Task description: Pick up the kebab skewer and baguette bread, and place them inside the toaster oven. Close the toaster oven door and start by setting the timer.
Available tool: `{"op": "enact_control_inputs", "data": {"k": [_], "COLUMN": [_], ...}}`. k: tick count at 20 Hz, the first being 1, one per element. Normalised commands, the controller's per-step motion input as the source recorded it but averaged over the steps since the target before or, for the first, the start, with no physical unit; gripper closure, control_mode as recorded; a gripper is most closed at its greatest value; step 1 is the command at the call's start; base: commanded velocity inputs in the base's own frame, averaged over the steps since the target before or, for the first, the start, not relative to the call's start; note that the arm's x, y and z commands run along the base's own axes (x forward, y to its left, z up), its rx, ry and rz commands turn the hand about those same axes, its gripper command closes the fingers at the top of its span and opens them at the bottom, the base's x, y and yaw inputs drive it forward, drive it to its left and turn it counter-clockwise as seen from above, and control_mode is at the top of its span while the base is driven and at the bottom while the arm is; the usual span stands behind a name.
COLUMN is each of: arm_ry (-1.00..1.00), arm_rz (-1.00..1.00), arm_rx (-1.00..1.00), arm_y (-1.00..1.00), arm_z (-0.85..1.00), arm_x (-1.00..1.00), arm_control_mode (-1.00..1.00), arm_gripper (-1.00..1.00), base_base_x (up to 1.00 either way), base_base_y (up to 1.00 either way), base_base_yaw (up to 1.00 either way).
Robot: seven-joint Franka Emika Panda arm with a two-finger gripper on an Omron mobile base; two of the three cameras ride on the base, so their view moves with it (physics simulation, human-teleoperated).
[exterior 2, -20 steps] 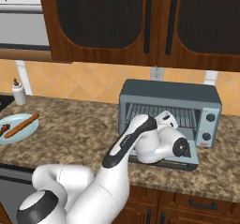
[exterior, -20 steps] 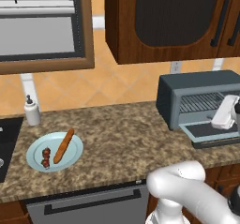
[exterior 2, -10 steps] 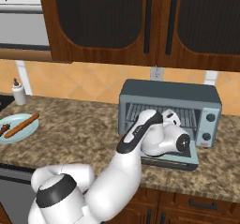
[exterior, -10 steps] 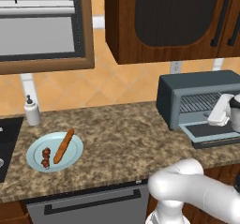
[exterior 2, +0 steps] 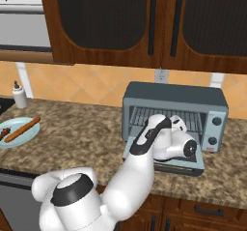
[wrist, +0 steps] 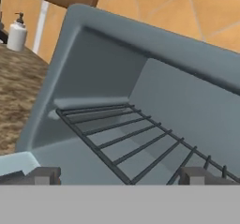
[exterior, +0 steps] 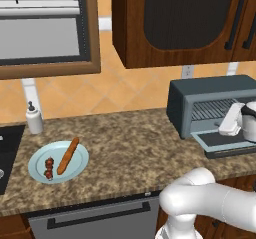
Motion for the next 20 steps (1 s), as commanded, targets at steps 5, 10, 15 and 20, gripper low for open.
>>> {"op": "enact_control_inputs", "data": {"k": [5, 10, 15, 20], "arm_ry": [0.0, 0.0, 0.0, 0.0], "arm_rz": [0.0, -0.01, -0.04, -0.05], "arm_rx": [0.0, -0.03, -0.05, -0.03], "arm_y": [0.0, -0.03, 0.0, 0.0], "arm_z": [-0.31, -0.15, -0.33, -0.19], "arm_x": [0.31, 0.38, 0.18, 0.17], "arm_control_mode": [-1.0, -1.0, -1.0, -1.0], "arm_gripper": [-1.0, -1.0, -1.0, -1.0], "base_base_x": [0.0, 0.0, 0.0, 0.0], "base_base_y": [0.0, 0.0, 0.0, 0.0], "base_base_yaw": [0.0, 0.0, 0.0, 0.0]}}
